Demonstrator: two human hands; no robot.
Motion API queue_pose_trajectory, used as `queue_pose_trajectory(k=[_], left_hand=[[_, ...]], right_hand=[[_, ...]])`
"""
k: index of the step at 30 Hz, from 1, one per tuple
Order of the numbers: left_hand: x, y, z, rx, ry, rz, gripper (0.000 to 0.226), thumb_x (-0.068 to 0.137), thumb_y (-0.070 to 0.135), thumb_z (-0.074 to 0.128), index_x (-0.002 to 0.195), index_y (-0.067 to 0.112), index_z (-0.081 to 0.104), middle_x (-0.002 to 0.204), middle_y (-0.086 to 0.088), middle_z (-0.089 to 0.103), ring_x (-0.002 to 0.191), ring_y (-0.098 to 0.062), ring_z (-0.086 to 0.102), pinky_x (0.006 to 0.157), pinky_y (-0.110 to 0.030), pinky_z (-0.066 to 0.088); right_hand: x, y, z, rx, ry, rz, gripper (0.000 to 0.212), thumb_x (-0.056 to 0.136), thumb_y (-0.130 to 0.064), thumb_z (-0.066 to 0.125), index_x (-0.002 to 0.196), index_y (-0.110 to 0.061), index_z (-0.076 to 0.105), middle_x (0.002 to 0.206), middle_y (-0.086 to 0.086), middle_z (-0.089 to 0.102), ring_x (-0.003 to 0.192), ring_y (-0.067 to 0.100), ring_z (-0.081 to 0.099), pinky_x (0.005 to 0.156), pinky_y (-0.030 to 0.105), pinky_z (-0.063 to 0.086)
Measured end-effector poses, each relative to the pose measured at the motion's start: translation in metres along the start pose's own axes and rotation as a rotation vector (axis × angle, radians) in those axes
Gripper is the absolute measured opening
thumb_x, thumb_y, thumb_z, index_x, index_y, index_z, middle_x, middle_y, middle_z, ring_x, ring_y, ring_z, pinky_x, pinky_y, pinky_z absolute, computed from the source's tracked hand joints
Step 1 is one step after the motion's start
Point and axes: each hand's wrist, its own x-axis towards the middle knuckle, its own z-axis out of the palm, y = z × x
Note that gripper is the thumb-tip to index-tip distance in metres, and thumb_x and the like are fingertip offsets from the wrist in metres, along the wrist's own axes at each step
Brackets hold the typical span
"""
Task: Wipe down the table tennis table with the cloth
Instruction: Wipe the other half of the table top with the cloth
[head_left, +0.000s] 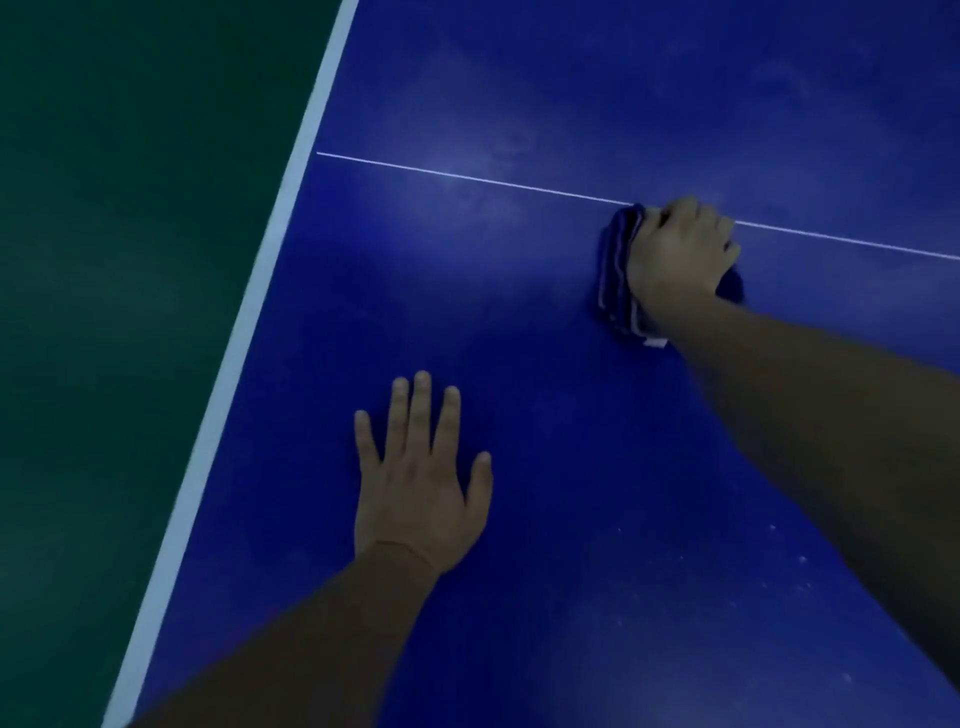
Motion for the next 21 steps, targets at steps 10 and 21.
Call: queue_pose_trajectory(k=[10, 21], left_hand=[[0.002, -0.002, 0.0, 0.025, 0.012, -0.007, 0.068, 0.1, 0.056, 0.021, 0.159, 0.024, 0.014, 0.168, -0.007, 0.003, 0.155, -0.023, -0.008, 0.122, -0.06, 0.002], [0.003, -0.002, 0.001, 0.01, 0.014, -0.003, 0.067, 0.099, 0.056, 0.02, 0.159, 0.025, 0.015, 0.168, -0.006, 0.002, 0.154, -0.02, -0.012, 0.123, -0.058, -0.002]], right_hand=[[-0.176, 0.053, -0.037, 0.091, -0.056, -0.525, 0.029, 0.103, -0.038, 0.045, 0.104, -0.013, 0.061, 0.106, 0.008, 0.059, 0.103, 0.03, 0.051, 0.093, 0.045, 0.035], [-0.064, 0.002, -0.009, -0.013, -0.011, -0.116, 0.038, 0.105, -0.043, 0.036, 0.112, -0.012, 0.058, 0.117, 0.012, 0.058, 0.115, 0.032, 0.049, 0.096, 0.045, 0.033]])
